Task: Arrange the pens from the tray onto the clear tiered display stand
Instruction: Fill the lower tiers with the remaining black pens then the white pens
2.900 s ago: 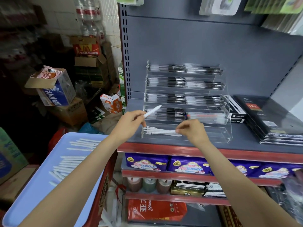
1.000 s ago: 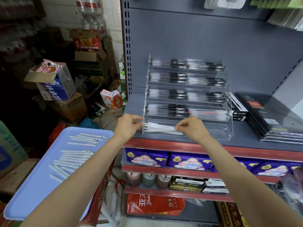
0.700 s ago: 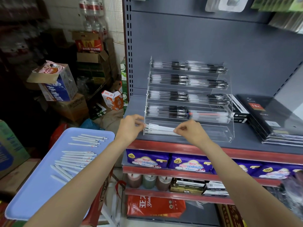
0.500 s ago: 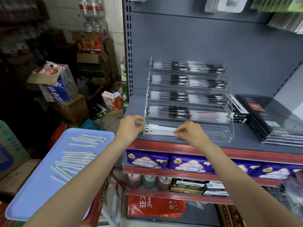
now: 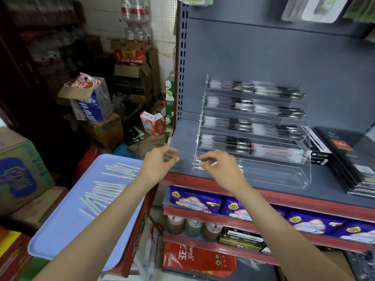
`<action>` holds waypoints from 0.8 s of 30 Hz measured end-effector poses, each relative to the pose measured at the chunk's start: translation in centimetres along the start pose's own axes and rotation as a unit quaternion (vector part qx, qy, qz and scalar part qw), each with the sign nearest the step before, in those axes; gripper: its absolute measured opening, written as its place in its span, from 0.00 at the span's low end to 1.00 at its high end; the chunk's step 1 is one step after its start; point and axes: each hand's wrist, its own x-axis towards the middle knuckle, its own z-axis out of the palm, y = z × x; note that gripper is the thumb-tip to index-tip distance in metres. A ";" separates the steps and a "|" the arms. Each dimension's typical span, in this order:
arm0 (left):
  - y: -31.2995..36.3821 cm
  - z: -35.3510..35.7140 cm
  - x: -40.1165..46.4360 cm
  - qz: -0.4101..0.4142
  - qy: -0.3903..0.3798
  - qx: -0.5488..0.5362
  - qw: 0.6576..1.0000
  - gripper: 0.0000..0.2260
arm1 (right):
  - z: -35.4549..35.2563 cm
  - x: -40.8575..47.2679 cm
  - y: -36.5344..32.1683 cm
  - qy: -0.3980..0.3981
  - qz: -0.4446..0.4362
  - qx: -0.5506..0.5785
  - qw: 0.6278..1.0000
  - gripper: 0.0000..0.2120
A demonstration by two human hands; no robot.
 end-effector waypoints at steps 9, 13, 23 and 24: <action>-16.6 -8.5 -5.8 -0.099 0.053 0.121 0.986 0.10 | 16.5 1.1 -8.3 -0.144 -0.021 0.046 0.988 0.12; -24.3 -10.7 -8.0 -0.108 -0.021 0.187 0.976 0.12 | 24.0 0.9 -8.9 -0.215 0.022 0.001 0.976 0.17; -31.9 -9.3 -9.9 -0.045 -0.102 0.167 0.980 0.12 | 32.1 0.2 -10.5 -0.266 0.050 -0.139 0.953 0.13; -31.5 -9.4 -10.0 -0.096 -0.063 0.100 0.988 0.09 | 32.5 0.3 -10.7 -0.267 0.054 -0.150 0.950 0.13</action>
